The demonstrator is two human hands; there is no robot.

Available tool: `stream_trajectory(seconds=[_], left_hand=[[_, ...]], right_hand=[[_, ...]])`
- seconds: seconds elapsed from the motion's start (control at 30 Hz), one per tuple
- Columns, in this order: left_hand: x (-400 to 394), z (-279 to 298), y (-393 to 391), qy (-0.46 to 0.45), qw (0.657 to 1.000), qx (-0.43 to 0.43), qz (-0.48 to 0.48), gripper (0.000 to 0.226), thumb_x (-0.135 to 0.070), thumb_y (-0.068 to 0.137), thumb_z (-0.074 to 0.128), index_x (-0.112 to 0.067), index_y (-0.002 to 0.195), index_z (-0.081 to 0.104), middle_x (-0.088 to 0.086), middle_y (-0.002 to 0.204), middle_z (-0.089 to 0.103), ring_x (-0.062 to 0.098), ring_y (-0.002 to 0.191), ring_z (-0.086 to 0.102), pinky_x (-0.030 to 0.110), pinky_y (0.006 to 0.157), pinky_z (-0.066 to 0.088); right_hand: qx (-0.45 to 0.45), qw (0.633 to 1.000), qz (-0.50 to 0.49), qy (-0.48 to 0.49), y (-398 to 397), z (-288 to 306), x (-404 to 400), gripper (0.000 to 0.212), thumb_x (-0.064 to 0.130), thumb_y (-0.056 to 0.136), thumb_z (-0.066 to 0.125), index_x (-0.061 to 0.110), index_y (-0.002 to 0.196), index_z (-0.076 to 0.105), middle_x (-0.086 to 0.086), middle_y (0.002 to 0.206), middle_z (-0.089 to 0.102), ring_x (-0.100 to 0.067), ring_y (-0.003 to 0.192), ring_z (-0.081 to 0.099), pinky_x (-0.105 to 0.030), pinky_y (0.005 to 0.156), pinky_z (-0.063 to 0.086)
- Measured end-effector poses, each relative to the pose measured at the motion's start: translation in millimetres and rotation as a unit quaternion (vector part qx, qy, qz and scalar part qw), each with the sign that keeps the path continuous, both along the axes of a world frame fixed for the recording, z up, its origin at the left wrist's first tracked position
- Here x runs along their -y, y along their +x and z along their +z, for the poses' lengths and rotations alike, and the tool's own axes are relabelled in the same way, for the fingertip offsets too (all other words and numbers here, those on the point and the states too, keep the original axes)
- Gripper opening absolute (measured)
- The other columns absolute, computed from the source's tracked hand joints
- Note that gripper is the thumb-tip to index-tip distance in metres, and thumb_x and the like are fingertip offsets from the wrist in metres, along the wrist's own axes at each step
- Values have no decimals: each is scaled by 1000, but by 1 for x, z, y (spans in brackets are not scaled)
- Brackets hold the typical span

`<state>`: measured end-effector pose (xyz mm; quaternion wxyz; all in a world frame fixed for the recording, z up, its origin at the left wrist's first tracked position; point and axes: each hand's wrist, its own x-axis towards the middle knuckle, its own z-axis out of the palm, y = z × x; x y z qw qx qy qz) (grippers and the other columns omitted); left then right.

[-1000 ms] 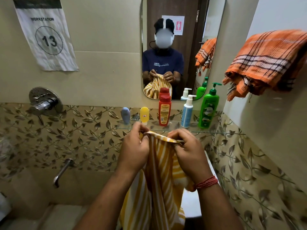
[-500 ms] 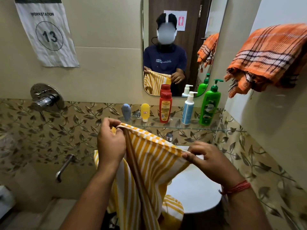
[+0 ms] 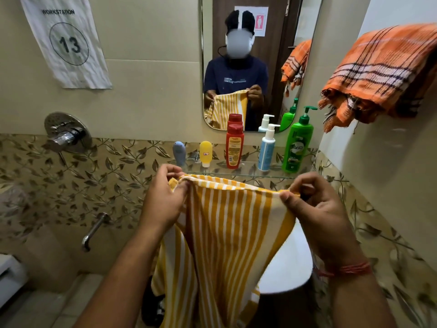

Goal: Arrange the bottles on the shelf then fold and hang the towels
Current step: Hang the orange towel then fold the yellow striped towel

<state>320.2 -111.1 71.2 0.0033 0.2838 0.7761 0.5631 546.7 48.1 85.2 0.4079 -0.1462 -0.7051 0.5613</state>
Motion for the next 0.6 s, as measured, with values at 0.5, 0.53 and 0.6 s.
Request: stream_trajectory(seconds=[0.5,0.53,0.6], left_hand=[[1,14,77,99,979,134,-118,26,-45,105,40,-36,99,63,3,107,67,27,101,66,51,81,59],[3,14,82,111,975,144,-128,24,-44,104,41,-37,101,63,3,106,66,29,100,67,52,82,60],[6,10,91,151,967,142,-150,18,-43,99,49,-36,102,65,5,101,67,31,96,67,51,82,59]], right_hand=[[-34,987,137,-72,-16,24,90,22,2,84,68,20,93,75,-3,86,76,-18,83,74,-28,73,60],[-4,997,70,15,-17,20,90,21,5,86,71,26,90,74,4,84,75,-14,80,73,-26,71,58],[39,986,-33,157,-18,14,90,14,16,86,73,30,89,73,13,83,69,-8,81,67,-19,70,52]])
